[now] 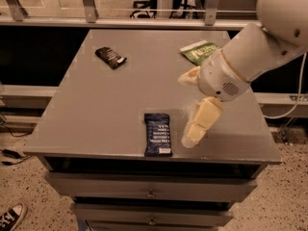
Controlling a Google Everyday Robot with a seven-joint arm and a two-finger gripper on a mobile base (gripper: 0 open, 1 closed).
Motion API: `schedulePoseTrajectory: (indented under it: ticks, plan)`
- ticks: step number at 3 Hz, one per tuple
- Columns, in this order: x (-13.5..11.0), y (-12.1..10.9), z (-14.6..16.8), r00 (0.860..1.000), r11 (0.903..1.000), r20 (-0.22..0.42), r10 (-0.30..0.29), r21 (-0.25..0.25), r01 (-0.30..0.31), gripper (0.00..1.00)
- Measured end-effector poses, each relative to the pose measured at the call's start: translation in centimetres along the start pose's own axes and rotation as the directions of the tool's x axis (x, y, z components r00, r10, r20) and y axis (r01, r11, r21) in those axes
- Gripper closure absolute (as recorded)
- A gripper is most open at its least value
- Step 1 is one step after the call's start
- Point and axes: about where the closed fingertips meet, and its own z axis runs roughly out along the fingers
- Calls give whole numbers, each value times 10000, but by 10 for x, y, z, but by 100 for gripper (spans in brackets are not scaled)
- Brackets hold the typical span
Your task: Pick rxbar blueberry
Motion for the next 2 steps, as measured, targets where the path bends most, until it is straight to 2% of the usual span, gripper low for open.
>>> schedulePoseTrajectory:
  ticks: [1,2]
  plan:
    - [-11,3,23,9985,9990,525,-166,-406,188,0]
    - [-15,-2,46,9970,9971,778,-60,-756,119,0]
